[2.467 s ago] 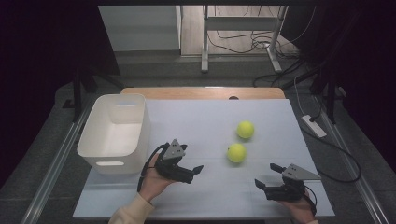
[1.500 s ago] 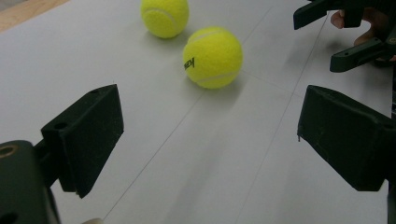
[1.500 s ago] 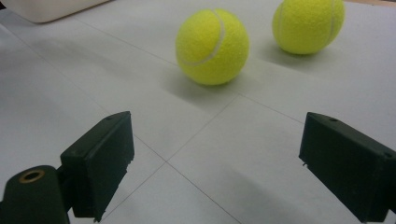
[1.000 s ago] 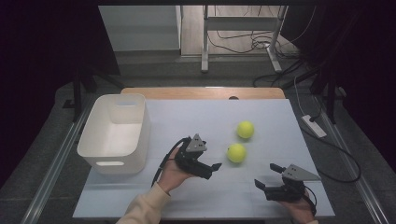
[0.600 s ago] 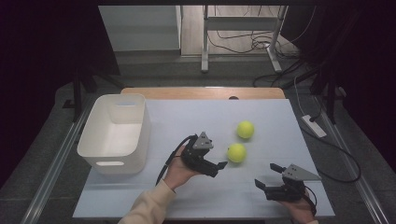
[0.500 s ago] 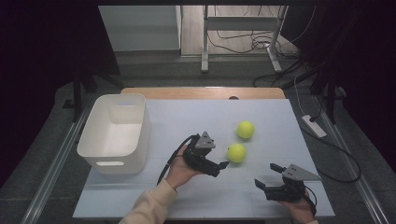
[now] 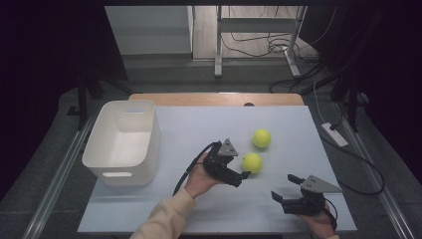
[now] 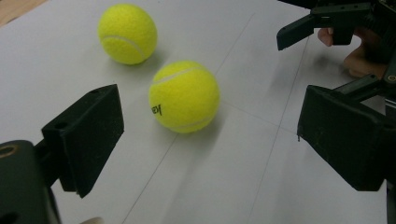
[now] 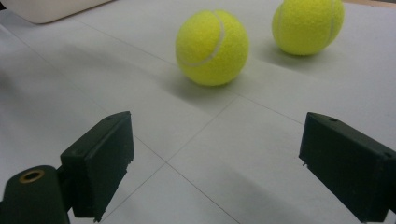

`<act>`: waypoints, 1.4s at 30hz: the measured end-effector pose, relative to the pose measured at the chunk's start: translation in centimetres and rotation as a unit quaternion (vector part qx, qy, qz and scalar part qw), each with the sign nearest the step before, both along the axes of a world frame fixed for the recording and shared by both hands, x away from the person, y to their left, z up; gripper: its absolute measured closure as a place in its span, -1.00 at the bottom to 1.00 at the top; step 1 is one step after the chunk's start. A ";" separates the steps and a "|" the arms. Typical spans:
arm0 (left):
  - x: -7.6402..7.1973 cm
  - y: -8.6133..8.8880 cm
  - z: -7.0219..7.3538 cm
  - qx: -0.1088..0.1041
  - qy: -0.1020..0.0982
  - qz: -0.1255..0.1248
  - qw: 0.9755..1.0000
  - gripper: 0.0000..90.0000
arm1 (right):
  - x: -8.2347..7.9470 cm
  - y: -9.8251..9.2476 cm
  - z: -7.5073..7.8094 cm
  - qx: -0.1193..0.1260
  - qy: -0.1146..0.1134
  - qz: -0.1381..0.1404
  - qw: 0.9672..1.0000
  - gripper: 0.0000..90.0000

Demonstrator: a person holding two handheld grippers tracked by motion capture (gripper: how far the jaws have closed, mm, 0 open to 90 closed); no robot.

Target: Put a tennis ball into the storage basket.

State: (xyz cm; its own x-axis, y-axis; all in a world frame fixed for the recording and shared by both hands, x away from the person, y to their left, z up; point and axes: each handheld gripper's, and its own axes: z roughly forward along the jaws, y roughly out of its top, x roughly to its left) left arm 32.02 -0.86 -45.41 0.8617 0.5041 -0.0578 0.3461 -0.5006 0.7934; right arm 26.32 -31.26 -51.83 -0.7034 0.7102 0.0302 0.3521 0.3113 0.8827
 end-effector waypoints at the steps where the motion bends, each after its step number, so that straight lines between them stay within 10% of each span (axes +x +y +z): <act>1: 0.1 -0.2 -0.1 -0.001 0.001 0.000 1.000 -0.82 | 0.0 0.0 0.0 0.002 0.000 0.001 1.000 -0.78; 42: 3.2 -3.8 -1.5 0.032 0.035 0.001 0.999 -0.83 | 0.1 0.0 -0.1 0.002 0.000 0.004 1.000 -0.78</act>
State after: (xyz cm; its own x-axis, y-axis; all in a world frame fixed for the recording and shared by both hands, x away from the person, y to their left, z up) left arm 35.27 -4.63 -46.90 0.8558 0.5105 -0.0844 0.4001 -0.5496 0.7334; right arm 26.40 -31.27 -51.93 -0.7085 0.7050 0.0319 0.3490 0.3109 0.8840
